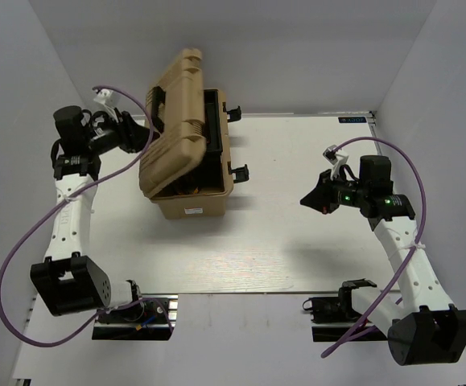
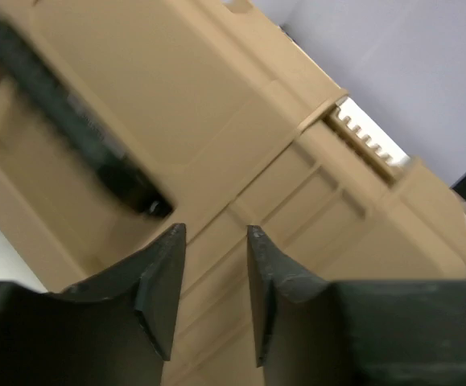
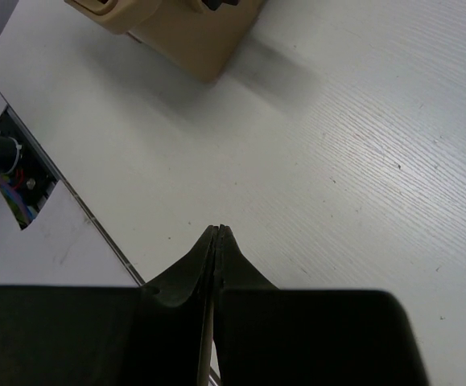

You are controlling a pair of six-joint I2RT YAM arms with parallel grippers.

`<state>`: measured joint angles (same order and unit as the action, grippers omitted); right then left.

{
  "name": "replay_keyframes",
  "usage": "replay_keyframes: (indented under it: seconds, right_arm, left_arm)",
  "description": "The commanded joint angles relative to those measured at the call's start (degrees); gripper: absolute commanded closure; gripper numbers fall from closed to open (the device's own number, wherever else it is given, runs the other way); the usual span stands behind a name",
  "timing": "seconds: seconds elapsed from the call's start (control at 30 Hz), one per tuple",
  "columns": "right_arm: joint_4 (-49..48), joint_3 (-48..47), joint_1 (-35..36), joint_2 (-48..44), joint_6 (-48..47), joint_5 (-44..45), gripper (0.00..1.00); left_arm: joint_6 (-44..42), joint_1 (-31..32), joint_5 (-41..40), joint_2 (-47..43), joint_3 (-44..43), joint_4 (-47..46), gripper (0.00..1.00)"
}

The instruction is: Sort the tools into containers

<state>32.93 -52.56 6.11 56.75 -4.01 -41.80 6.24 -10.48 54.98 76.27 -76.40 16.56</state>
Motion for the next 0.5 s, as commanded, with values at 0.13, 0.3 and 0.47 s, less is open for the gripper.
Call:
replay_keyframes:
  seconds: [0.13,0.3,0.47]
  right_arm:
    - [-1.2,0.5,-1.2,0.1,-0.3,-0.1,1.0]
    - [-1.4,0.6,-1.4,1.3,-0.4,1.5,0.46]
    - [-2.0,0.9,-1.6,2.0,-0.3,4.7,0.31]
  left_arm:
    - [4.0,0.8,-12.6,-20.8,7.7,-14.8,0.33]
    - [5.9,0.8,-18.6,-25.9,7.1,-10.8,0.12]
    - [5.4,0.8,-19.2,-28.4,14.9,-5.3,0.0]
